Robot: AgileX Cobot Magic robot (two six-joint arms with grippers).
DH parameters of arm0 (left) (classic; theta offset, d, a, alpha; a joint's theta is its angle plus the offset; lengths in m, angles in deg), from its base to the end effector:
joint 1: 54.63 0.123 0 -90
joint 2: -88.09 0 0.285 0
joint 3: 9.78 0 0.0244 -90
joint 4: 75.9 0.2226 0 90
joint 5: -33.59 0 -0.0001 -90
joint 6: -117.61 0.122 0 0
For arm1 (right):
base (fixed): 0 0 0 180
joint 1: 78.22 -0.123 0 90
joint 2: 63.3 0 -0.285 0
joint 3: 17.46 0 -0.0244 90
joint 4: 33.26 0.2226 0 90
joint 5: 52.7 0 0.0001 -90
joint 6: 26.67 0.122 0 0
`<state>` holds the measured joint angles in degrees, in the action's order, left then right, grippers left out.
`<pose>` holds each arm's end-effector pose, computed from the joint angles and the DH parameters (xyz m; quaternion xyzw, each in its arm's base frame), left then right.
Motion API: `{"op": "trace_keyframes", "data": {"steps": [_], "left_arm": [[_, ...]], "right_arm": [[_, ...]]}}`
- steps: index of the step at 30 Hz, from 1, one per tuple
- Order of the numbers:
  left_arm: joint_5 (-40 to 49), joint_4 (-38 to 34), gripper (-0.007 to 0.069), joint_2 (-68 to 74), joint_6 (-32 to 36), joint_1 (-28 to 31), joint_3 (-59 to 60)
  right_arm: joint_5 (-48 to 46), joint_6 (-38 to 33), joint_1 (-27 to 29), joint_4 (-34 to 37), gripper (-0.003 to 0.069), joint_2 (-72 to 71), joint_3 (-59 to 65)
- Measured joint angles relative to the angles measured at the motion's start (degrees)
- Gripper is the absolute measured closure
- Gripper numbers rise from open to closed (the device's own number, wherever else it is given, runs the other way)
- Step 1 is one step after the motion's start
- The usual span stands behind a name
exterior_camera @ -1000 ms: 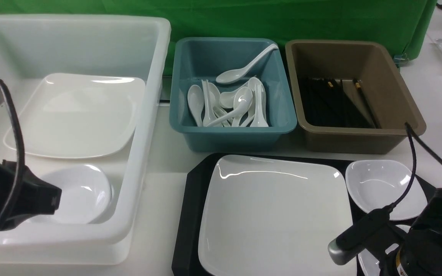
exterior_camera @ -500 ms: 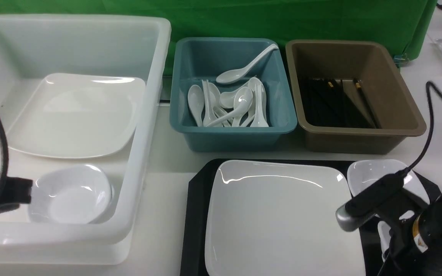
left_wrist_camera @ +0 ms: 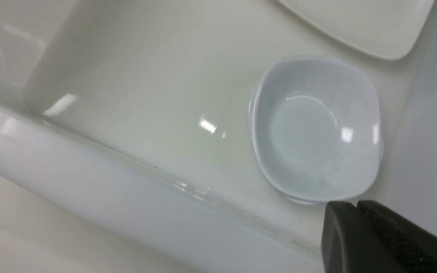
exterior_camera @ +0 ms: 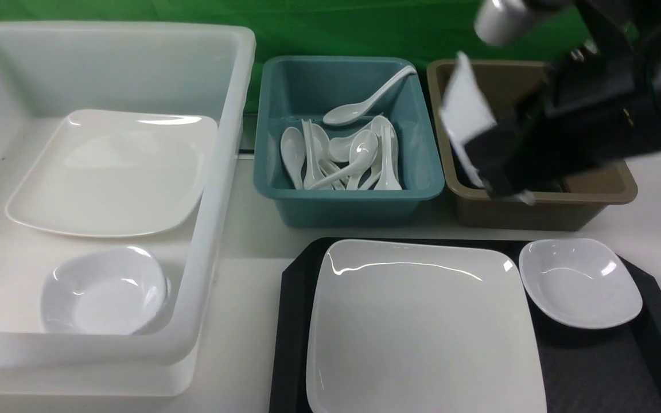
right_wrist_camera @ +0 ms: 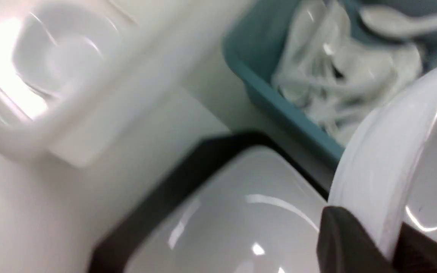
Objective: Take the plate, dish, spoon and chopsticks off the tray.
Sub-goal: Use the right arm to put the small plate into the large storage box on the left
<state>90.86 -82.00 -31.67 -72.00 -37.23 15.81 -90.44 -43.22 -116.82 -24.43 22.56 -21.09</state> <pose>0.1482 0.0350 0.3139 -0.2340 0.9180 -0.0300 0.3188 0.2290 0.1975 0.4014 -0.3738 0.7787 0.1653 0.4759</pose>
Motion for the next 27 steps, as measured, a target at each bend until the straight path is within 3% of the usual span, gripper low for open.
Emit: {"op": "trace_keyframes", "data": {"steps": [2,6,11,18,27], "left_arm": [[-0.2,-1.0,0.0615,0.0,0.6,0.9,0.0],[-0.5,-0.8,0.0615,0.0,0.5,1.0,0.0],[-1.7,2.6,0.0615,0.0,-1.6,1.0,0.0],[-3.0,17.8,0.0612,0.0,-11.3,1.0,0.0],[-3.4,18.3,0.0612,0.0,-12.4,1.0,0.0]], "right_arm": [[2.3,-5.3,-1.8,5.6,0.0596,4.3,-4.8],[5.0,-10.2,-6.9,10.0,0.0596,15.7,-15.2],[5.3,-11.5,-12.4,10.8,0.0596,27.5,-24.7],[8.0,-13.9,-18.4,11.0,0.0596,41.2,-33.7],[11.8,-14.4,-19.6,11.1,0.0596,47.9,-34.5]]}}
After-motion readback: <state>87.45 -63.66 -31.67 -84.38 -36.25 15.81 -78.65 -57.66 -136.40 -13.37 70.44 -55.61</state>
